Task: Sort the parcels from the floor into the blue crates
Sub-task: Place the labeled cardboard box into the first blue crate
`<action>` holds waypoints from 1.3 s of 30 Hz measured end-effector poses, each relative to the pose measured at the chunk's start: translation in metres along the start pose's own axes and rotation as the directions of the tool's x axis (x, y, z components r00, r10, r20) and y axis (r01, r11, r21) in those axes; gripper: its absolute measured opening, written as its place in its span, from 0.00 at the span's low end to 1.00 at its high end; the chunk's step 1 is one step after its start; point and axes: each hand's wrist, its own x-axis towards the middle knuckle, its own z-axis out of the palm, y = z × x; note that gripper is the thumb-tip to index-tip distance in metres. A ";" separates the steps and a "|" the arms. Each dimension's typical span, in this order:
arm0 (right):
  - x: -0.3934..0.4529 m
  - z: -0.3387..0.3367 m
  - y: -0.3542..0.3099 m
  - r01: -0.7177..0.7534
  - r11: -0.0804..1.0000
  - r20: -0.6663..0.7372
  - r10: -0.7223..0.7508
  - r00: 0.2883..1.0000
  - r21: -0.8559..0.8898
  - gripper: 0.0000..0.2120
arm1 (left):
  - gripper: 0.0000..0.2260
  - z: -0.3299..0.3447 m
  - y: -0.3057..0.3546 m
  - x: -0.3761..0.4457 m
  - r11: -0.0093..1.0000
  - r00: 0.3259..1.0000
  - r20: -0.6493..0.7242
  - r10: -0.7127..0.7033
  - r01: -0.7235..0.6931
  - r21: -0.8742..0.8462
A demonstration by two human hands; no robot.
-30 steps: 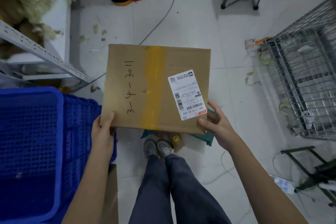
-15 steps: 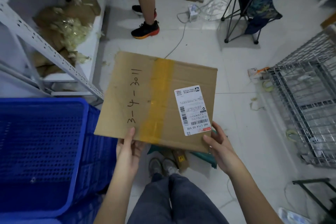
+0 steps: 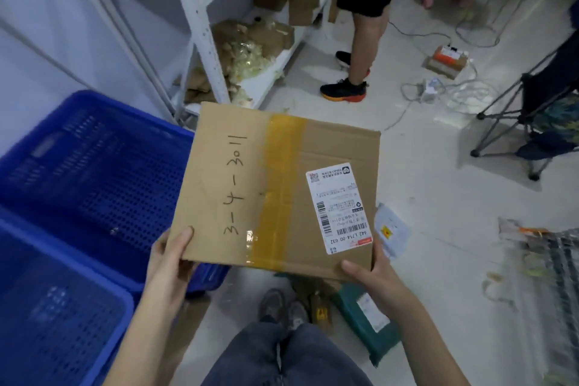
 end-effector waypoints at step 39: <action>0.021 0.486 0.042 0.371 0.816 0.697 0.054 0.715 -0.444 0.33 | 0.21 -0.461 -0.012 -0.115 0.867 0.815 -0.577 -0.049 -0.253 -0.430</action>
